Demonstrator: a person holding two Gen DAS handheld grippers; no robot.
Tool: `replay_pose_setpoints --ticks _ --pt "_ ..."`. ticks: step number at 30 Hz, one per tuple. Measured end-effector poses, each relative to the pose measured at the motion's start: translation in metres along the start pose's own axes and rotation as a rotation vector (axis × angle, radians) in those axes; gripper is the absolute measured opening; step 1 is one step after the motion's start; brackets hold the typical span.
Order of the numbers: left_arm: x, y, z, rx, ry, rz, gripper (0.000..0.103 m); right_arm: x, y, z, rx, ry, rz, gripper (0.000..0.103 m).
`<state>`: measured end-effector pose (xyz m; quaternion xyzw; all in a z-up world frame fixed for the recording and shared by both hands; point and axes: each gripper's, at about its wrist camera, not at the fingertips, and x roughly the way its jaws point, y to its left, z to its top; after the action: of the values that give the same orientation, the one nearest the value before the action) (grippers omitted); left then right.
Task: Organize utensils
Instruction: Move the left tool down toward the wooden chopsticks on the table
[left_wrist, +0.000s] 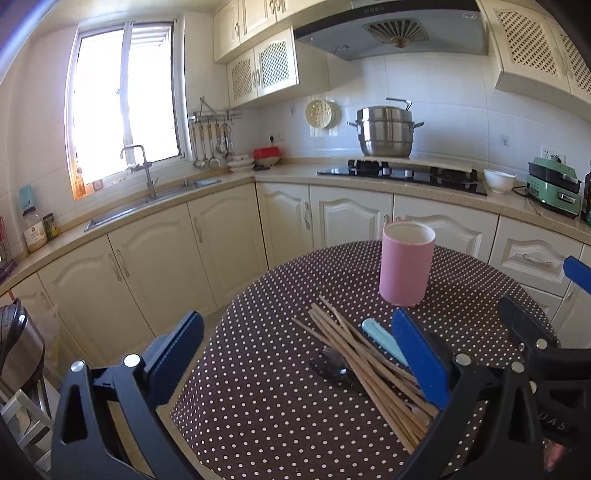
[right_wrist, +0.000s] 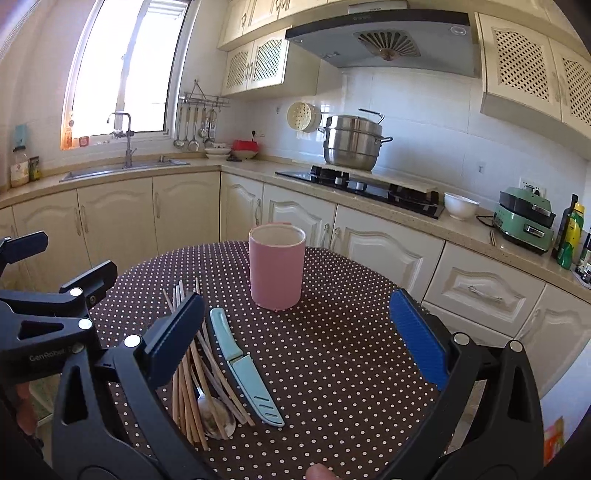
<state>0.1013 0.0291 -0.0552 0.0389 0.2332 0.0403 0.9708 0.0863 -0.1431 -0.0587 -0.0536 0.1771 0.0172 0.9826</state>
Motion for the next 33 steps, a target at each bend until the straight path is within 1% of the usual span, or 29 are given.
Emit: replay_pose_setpoints --ticks 3,6,12,22,24,28,30,31,32,33 --pt "0.013 0.003 -0.006 -0.005 0.046 0.002 0.099 0.007 0.007 -0.005 -0.02 0.025 0.0 0.098" --pt "0.024 0.007 -0.012 -0.015 0.084 -0.015 0.099 0.016 0.009 -0.009 -0.02 0.061 0.018 0.098" --pt "0.04 0.01 -0.022 -0.022 0.145 -0.024 0.099 0.029 0.008 -0.013 -0.031 0.098 0.005 0.098" --pt "0.057 0.004 -0.025 -0.013 0.204 -0.049 0.099 0.049 0.001 -0.021 -0.019 0.165 0.027 0.098" --pt "0.062 0.003 -0.025 -0.026 0.228 -0.067 0.099 0.052 -0.001 -0.022 -0.022 0.176 0.039 0.098" --pt "0.071 0.001 -0.027 -0.042 0.281 -0.078 0.099 0.059 -0.005 -0.023 -0.02 0.192 0.059 0.098" --pt "0.079 0.003 -0.028 -0.062 0.323 -0.103 0.097 0.063 -0.009 -0.022 -0.012 0.202 0.069 0.098" --pt "0.083 0.006 -0.029 -0.079 0.343 -0.122 0.092 0.066 -0.011 -0.022 -0.009 0.208 0.076 0.097" --pt "0.087 0.01 -0.03 -0.104 0.372 -0.132 0.084 0.069 -0.012 -0.023 -0.008 0.22 0.083 0.096" --pt "0.091 0.014 -0.031 -0.125 0.391 -0.139 0.081 0.071 -0.013 -0.023 -0.007 0.229 0.089 0.095"
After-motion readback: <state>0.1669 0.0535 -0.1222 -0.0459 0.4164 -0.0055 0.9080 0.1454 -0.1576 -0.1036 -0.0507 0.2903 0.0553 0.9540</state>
